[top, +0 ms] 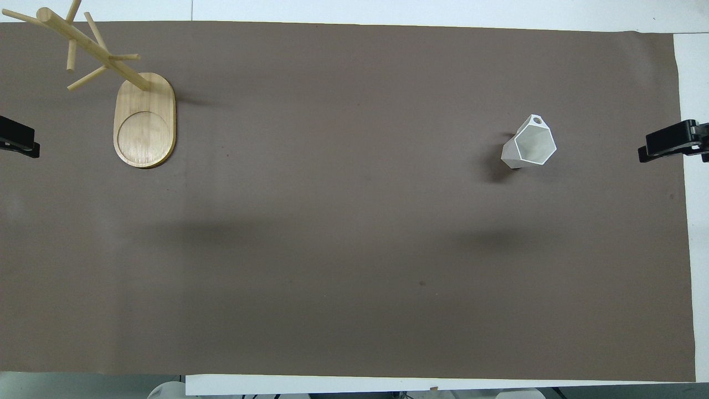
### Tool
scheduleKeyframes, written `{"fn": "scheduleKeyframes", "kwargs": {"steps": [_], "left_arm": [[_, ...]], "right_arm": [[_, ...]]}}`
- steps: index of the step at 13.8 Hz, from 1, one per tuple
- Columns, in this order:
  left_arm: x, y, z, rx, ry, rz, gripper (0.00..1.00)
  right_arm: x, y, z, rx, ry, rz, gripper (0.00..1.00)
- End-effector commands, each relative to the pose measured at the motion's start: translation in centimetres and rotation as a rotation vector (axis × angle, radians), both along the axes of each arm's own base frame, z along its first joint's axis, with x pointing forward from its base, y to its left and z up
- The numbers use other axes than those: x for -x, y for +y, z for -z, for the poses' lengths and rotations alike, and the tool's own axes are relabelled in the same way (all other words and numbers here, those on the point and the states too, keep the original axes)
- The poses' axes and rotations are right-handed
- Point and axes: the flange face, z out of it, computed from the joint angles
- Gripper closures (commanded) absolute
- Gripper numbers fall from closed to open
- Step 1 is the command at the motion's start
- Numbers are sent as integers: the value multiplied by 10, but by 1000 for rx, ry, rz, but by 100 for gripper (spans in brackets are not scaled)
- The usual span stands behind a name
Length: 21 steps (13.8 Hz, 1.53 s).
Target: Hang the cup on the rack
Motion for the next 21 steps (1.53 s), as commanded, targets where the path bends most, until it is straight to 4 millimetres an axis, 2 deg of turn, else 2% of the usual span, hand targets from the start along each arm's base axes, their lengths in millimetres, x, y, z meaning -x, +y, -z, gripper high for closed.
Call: {"fn": "scheduleKeyframes", "kwargs": {"steps": [1, 4, 6, 7, 8, 9, 12, 14, 17, 19, 20, 21], "left_arm": [[4, 3, -1, -15, 6, 6, 0], [4, 3, -1, -15, 6, 6, 0], [4, 3, -1, -15, 6, 6, 0], [4, 3, -1, -15, 6, 6, 0], [4, 3, -1, -15, 6, 6, 0], [3, -5, -1, -15, -2, 21, 0], [3, -23, -4, 19, -12, 36, 0], [-3, -26, -11, 125, -47, 16, 0], [-1, -33, -9, 125, -39, 24, 0], [3, -33, -6, 124, -12, 32, 0], [3, -32, -6, 124, -12, 29, 0], [3, -26, -6, 124, -15, 17, 0]], "right_arm": [[3, -1, -3, 22, -15, -16, 0], [4, 2, -1, 18, -7, -10, 0], [7, -6, 2, 1, -2, -3, 0], [8, -2, 1, 3, 3, -17, 0], [8, -4, -1, -3, -8, -67, 0], [7, -7, 1, -15, -16, -158, 0], [-2, -39, 14, -57, -91, -486, 0], [-9, -72, 35, -168, -158, -607, 0], [-27, -109, 80, -294, -307, -912, 0], [-16, -144, 138, -484, -494, -959, 0], [-4, -150, 175, -586, -618, -981, 0], [4, -146, 197, -634, -702, -1023, 0]]}}
